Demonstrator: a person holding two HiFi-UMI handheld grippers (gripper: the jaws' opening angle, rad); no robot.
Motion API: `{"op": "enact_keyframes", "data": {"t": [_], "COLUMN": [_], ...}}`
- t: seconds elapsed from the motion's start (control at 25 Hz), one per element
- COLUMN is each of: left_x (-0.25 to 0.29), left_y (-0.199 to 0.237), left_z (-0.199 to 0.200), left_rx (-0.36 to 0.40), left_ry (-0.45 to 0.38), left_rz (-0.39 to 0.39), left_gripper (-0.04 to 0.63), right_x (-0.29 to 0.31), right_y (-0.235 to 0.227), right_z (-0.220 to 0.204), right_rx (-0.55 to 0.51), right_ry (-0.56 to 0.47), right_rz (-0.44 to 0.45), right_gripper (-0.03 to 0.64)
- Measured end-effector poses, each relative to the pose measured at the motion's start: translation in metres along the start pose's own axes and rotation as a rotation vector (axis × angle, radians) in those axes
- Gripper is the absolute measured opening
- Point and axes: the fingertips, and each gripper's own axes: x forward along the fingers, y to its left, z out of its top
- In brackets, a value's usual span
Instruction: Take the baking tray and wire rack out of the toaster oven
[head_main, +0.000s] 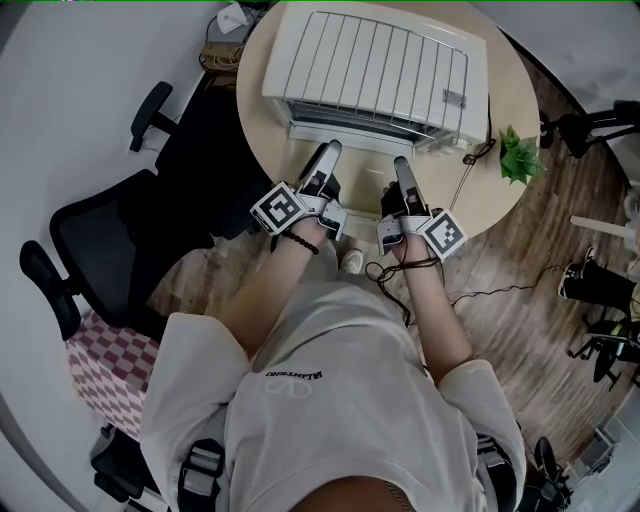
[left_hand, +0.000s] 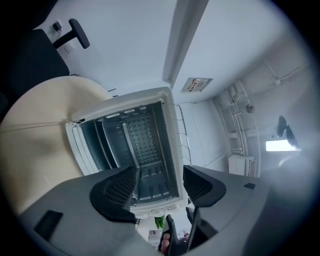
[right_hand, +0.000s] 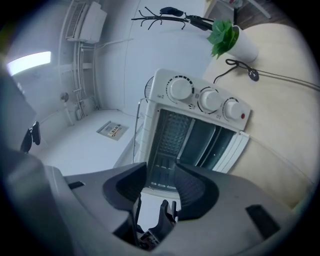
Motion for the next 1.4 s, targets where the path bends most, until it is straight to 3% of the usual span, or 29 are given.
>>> {"op": "enact_keyframes", "data": {"t": [0.24, 0.76, 1.4], "left_x": [0.004, 0.027, 0.069], "left_y": [0.029, 0.086, 0.126], "left_z": [-0.002, 0.005, 0.014], "left_rx": [-0.033, -0.084, -0.112], "left_ry": [-0.047, -0.116, -0.12], "left_rz": [0.023, 0.053, 0.061], "left_gripper": [0.301, 0.282, 0.256], "right_x": [0.018, 0.055, 0.098], "right_y": [-0.029, -0.078, -0.125], "right_z": [-0.01, -0.006, 0.003], "right_rx": [0.053, 0.053, 0.092], "right_ry": [0.01, -0.014, -0.06], "right_rz": [-0.015, -0.056, -0.099], "right_gripper": [0.179, 0.179, 0.179]}}
